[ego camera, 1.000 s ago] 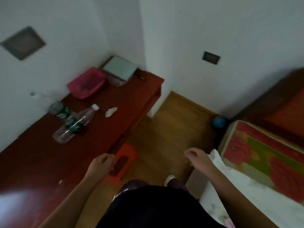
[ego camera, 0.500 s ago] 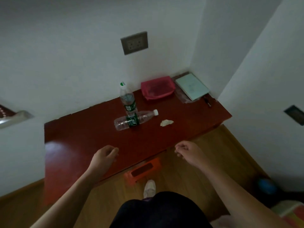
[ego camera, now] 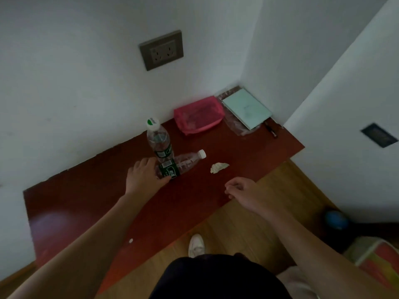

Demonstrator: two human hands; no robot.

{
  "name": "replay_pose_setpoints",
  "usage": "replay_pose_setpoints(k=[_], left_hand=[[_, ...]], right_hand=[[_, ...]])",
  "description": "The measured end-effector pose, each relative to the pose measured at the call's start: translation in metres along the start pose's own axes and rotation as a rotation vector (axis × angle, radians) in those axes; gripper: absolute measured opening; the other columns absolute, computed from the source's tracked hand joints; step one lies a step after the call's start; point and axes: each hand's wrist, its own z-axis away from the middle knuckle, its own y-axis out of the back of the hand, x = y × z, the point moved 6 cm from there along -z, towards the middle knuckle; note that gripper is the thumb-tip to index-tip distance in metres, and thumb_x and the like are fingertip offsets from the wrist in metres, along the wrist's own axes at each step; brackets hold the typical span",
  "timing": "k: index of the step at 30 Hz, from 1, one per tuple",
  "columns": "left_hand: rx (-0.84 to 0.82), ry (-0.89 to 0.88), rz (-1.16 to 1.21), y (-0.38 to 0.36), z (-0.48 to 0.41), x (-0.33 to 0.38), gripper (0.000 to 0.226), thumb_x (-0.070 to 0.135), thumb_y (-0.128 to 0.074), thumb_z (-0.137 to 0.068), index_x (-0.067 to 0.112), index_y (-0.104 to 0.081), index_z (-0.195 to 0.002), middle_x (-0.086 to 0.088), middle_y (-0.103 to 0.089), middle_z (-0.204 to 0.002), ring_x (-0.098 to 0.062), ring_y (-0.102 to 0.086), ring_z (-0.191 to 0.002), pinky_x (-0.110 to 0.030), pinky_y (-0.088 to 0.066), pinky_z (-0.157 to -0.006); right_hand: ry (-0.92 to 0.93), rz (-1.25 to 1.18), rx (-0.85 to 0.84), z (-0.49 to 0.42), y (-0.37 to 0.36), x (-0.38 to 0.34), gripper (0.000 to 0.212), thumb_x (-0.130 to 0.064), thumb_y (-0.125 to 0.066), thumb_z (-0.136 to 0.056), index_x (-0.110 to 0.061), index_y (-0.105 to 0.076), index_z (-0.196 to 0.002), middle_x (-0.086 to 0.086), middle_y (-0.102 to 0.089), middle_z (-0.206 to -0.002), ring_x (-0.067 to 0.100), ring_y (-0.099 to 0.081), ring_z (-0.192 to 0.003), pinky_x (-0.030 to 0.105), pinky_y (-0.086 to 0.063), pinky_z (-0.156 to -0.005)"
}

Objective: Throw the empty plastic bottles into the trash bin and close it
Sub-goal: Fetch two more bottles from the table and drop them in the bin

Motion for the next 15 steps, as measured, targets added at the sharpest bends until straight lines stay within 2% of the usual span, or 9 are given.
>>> replay_pose_setpoints(k=[2,5,10,13,15], left_hand=[[-0.055,-0.032,-0.001,-0.008,-0.005,0.002,0.066,0.064,-0.066,-0.077,0.024,-0.056,-0.129,-0.004,-0.064,-0.124,-0.028,-0.059,-0.115,-0.042,-0.048,-0.091],[-0.127,-0.037,0.039,-0.014,-0.002,-0.002,0.069,0.064,-0.066,-0.077,0.025,-0.054,-0.132,-0.003,-0.061,-0.126,-0.027,-0.058,-0.118,-0.042,-0.051,-0.091],[-0.256,0.011,0.027,-0.019,0.029,-0.026,0.074,0.067,-0.064,-0.077,0.024,-0.053,-0.136,0.0,-0.055,-0.128,-0.023,-0.056,-0.119,-0.038,-0.05,-0.092],[-0.231,0.111,0.116,-0.019,0.064,-0.056,0.059,0.068,-0.064,-0.073,0.028,-0.062,-0.117,0.011,-0.06,-0.105,-0.012,-0.06,-0.095,-0.03,-0.049,-0.073],[-0.209,0.239,0.225,-0.02,0.094,-0.083,0.048,0.066,-0.068,-0.07,0.031,-0.062,-0.102,0.016,-0.059,-0.089,-0.005,-0.059,-0.077,-0.027,-0.05,-0.062]], right_hand=[[-0.02,-0.008,0.018,-0.003,0.0,-0.001,0.011,-0.034,-0.058,-0.093,-0.035,-0.069,-0.094,-0.009,-0.075,-0.092,0.003,-0.072,-0.083,0.036,-0.059,-0.086],[-0.031,-0.012,0.018,-0.009,-0.002,-0.01,0.014,-0.033,-0.056,-0.095,-0.032,-0.069,-0.099,-0.011,-0.075,-0.095,0.001,-0.071,-0.084,0.032,-0.059,-0.083],[0.016,-0.016,-0.061,-0.03,-0.018,-0.046,0.019,-0.032,-0.055,-0.097,-0.024,-0.068,-0.108,-0.007,-0.074,-0.1,0.006,-0.071,-0.089,0.036,-0.057,-0.092],[0.091,0.049,-0.083,-0.053,-0.033,-0.077,0.02,-0.038,-0.061,-0.092,-0.026,-0.069,-0.105,-0.006,-0.073,-0.098,0.011,-0.07,-0.092,0.041,-0.057,-0.091],[0.138,0.081,-0.059,-0.068,-0.047,-0.1,0.031,-0.04,-0.067,-0.087,-0.023,-0.067,-0.113,-0.006,-0.071,-0.101,0.014,-0.069,-0.096,0.04,-0.055,-0.091]])
